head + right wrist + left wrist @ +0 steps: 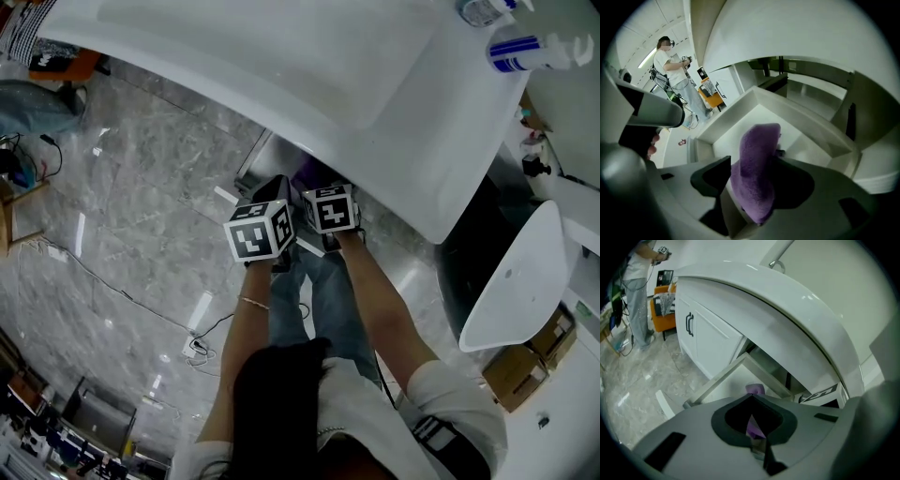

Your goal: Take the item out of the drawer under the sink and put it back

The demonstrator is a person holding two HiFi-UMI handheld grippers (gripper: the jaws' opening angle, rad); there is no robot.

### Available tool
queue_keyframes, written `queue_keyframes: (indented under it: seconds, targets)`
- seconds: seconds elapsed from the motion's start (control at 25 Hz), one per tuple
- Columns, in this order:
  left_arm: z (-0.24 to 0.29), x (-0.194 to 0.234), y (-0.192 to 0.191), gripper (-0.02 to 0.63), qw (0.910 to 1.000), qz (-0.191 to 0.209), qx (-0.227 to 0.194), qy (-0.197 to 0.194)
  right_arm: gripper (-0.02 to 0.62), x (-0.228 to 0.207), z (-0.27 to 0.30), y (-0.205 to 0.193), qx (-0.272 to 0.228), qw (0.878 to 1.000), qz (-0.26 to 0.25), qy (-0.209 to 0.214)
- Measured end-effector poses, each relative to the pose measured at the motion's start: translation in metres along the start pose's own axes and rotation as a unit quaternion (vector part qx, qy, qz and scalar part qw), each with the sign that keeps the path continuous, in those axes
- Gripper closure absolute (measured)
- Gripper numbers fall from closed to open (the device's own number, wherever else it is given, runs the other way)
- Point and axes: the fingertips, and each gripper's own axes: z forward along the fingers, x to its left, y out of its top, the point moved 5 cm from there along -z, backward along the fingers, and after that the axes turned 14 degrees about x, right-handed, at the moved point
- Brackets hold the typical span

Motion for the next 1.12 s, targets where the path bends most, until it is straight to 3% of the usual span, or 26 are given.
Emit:
queue_keyframes:
  seconds: [0.2, 0.28, 0.48, 0.8, 0.96, 1.12]
  targets:
    - [0.004, 0.011, -0.006, 0.603, 0.9999, -0.012, 0.001, 0.008, 0.344, 0.001, 0.007, 0.000, 0.018, 0.999, -0.022, -0.043]
    - [0.010, 0.015, -0.008, 0.602, 0.9999, -0.011, -0.008, 0.003, 0.437, 0.000, 0.010, 0.001, 0.030, 0.997, -0.029, -0.061]
    - [-0.001, 0.011, -0.008, 0.602, 0.9998, -0.013, -0.003, 0.014, 0.499, 0.001, 0.007, 0.001, 0.026, 0.999, -0.003, -0.046]
    - [-0.016, 0.006, -0.019, 0.603, 0.9993, -0.007, -0.035, 0.003, 0.503, 0.014, -0.038, -0.002, -0.014, 1.000, -0.006, -0.019]
    - [-0.043, 0.001, -0.031, 0.602, 0.9992, -0.024, -0.029, 0.011, 0.503, 0.026, -0.070, -0.010, -0.029, 0.999, -0.018, -0.021]
    - [-0.065, -0.003, -0.036, 0.603, 0.9987, 0.004, -0.038, 0.034, 0.503, 0.034, -0.091, -0.014, -0.037, 0.999, -0.014, -0.021]
